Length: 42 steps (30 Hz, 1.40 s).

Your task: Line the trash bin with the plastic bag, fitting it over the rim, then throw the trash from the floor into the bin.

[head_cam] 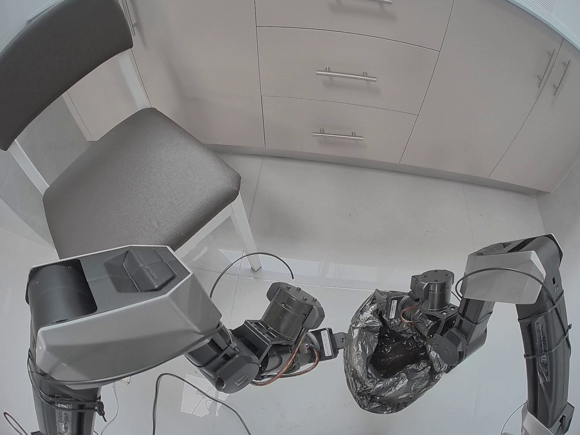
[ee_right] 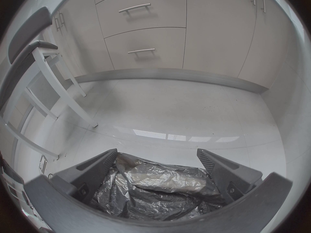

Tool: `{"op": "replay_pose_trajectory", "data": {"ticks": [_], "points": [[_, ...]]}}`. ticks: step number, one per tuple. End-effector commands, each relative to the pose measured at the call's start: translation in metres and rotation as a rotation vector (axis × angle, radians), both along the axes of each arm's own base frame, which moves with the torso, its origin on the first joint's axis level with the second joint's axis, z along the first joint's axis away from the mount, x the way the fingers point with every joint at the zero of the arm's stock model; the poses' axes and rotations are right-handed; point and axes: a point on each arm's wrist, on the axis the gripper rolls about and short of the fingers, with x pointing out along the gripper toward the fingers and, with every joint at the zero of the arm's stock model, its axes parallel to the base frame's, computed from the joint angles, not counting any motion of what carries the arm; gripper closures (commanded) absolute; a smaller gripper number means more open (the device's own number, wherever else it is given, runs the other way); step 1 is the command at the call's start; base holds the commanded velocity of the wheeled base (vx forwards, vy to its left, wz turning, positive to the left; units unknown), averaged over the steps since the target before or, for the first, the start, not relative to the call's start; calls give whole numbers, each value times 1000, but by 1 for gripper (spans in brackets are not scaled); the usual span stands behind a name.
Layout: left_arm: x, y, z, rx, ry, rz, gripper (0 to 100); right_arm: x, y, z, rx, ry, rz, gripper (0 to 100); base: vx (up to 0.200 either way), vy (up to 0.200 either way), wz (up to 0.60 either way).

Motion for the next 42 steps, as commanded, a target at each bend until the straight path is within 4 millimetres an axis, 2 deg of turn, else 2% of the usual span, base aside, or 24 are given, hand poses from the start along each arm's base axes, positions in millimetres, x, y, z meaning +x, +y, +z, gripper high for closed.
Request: {"op": "replay_pose_trajectory", "data": {"ticks": [1, 13, 15, 17, 20, 22, 23, 27, 30, 36, 42], "points": [[0, 0, 0, 0, 0, 0, 0, 2, -1, -3, 0, 3, -3, 0, 0, 0, 0], [0, 0, -1, 0, 0, 0, 0, 7, -12, 12, 19, -42, -38, 0, 0, 0, 0], [0, 0, -1, 1, 1, 0, 0, 9, -19, 15, 25, -49, -55, 0, 0, 0, 0], [-1, 1, -1, 5, 2, -2, 0, 12, -33, 31, 118, -77, -113, 0, 0, 0, 0], [-1, 1, -1, 6, 3, -2, 0, 18, -58, 43, 181, -100, -161, 0, 0, 0, 0], [-1, 1, -1, 6, 3, -2, 0, 21, -74, 42, 185, -98, -185, 0, 0, 0, 0], [-1, 1, -1, 6, 3, -2, 0, 25, -91, 39, 187, -87, -215, 0, 0, 0, 0], [-1, 1, -2, 6, 3, -2, 0, 42, -131, 30, 194, -55, -286, 0, 0, 0, 0], [-1, 1, -2, 6, 3, -2, 0, 52, -151, 21, 200, -31, -318, 0, 0, 0, 0], [0, 1, -1, 4, 0, -1, 0, 59, -159, 0, 212, 2, -306, 0, 0, 0, 0], [0, 2, 0, 8, -4, 18, 0, 56, -155, -6, 228, 18, -303, 0, 0, 0, 0]]}}
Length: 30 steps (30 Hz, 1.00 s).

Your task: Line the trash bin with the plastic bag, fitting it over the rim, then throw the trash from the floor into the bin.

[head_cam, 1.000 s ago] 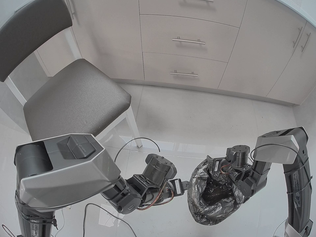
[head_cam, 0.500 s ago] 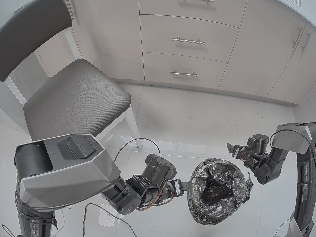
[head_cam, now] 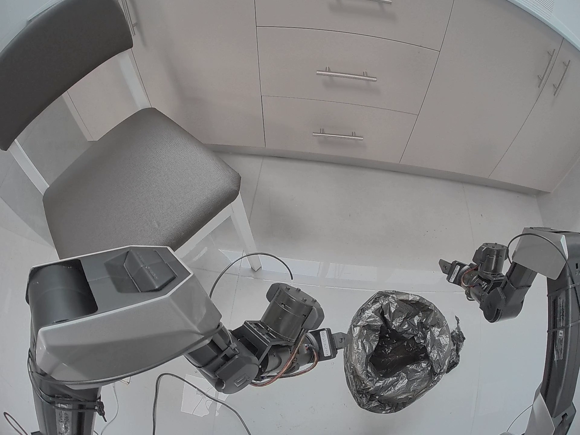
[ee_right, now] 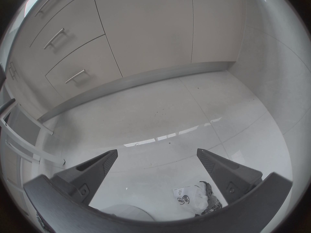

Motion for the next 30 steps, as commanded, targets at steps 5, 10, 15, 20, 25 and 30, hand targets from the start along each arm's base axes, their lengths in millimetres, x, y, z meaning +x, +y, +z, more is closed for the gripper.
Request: {"op": "replay_pose_trajectory", "data": {"ticks": [5, 10, 15, 20, 25, 30], "points": [[-5, 12, 16, 16, -34, 61, 0, 0, -3, -18, 5, 43, -5, 0, 0, 0, 0], [-27, 38, 65, -26, -105, 84, 0, 3, -3, -23, 4, 48, -1, 0, 0, 0, 0], [-56, 83, 126, -99, -232, 112, 0, 17, -4, -24, 3, 46, 1, 0, 0, 0, 0], [-76, 137, 159, 1, -450, 296, 0, 42, -13, -23, 4, 73, -13, 0, 0, 0, 0], [-109, 198, 186, 58, -619, 483, 0, 72, -30, -23, 0, 87, -40, 0, 0, 0, 0], [-155, 236, 183, 128, -698, 525, 0, 93, -41, -30, -7, 101, -52, 0, 0, 0, 0]]}}
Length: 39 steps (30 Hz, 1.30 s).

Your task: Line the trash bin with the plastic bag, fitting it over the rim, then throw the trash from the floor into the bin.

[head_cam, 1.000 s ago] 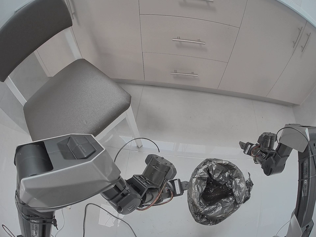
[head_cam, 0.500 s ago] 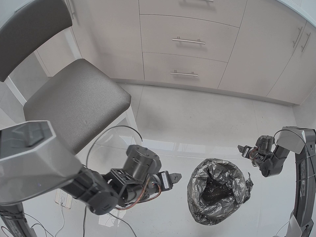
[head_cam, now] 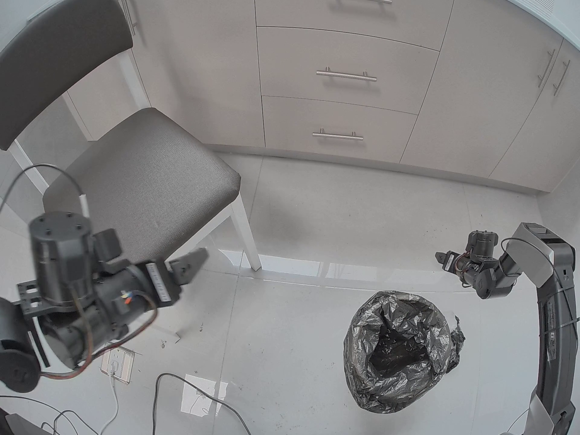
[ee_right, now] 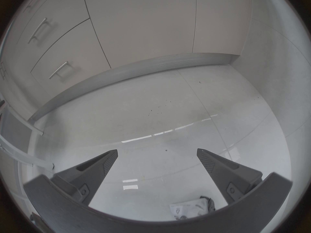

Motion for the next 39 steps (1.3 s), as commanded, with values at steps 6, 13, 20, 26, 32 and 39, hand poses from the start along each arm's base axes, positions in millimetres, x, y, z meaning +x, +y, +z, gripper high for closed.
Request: {"op": "replay_pose_trajectory", "data": {"ticks": [6, 13, 20, 26, 32, 39], "points": [[-149, 120, 3, 127, -194, 335, 0, 52, -36, -30, -66, 49, -21, 0, 0, 0, 0], [-192, 132, -9, 134, -188, 444, 0, 54, -47, -46, -133, 129, 7, 0, 0, 0, 0], [-202, 131, -17, 144, -194, 587, 0, 60, -48, -53, -182, 218, 61, 0, 0, 0, 0], [-217, 129, -32, 155, -180, 653, 0, 48, -43, -87, -204, 360, 143, 0, 0, 0, 0], [-222, 126, -42, 162, -180, 719, 0, 34, -36, -113, -199, 504, 252, 0, 0, 0, 0], [-222, 125, -54, 182, -168, 739, 0, 16, -34, -138, -174, 664, 315, 0, 0, 0, 0]]}}
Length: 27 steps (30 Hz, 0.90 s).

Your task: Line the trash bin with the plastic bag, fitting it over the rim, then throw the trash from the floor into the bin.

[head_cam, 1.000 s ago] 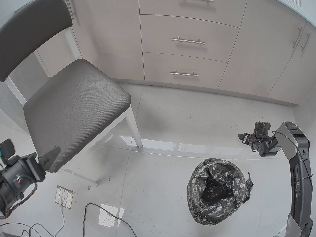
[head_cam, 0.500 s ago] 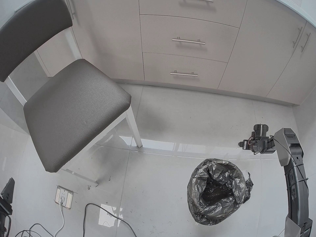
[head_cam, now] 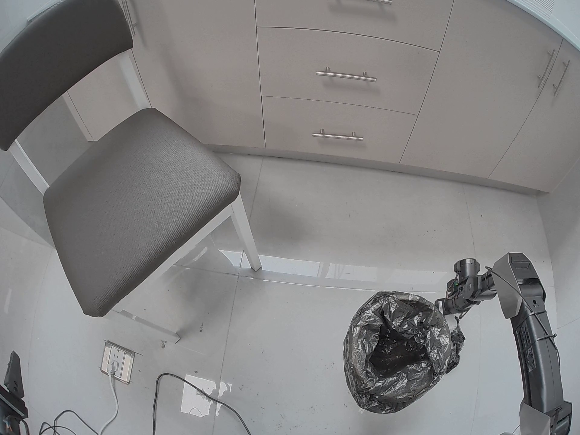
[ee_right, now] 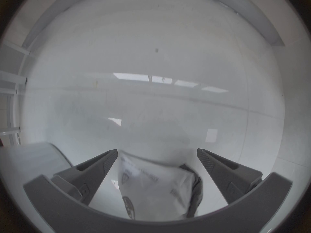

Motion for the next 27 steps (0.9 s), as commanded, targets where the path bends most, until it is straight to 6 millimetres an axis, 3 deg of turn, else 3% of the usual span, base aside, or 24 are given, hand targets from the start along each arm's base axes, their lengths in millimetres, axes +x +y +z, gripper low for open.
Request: {"op": "replay_pose_trajectory", "data": {"ticks": [1, 8, 16, 27], "points": [[-2, -1, -9, 9, -1, 16, 0, -10, 1, -20, 13, 70, 10, 0, 0, 0, 0], [2, 0, -21, 41, 62, 7, 0, -10, 2, -20, 13, 73, 11, 0, 0, 0, 0], [2, 0, -23, 34, 60, 8, 0, -11, -4, -20, 10, 71, -3, 0, 0, 0, 0], [4, 0, -30, 32, 85, 5, 0, -3, -4, 12, -4, 53, 67, 0, 0, 0, 0]]}}
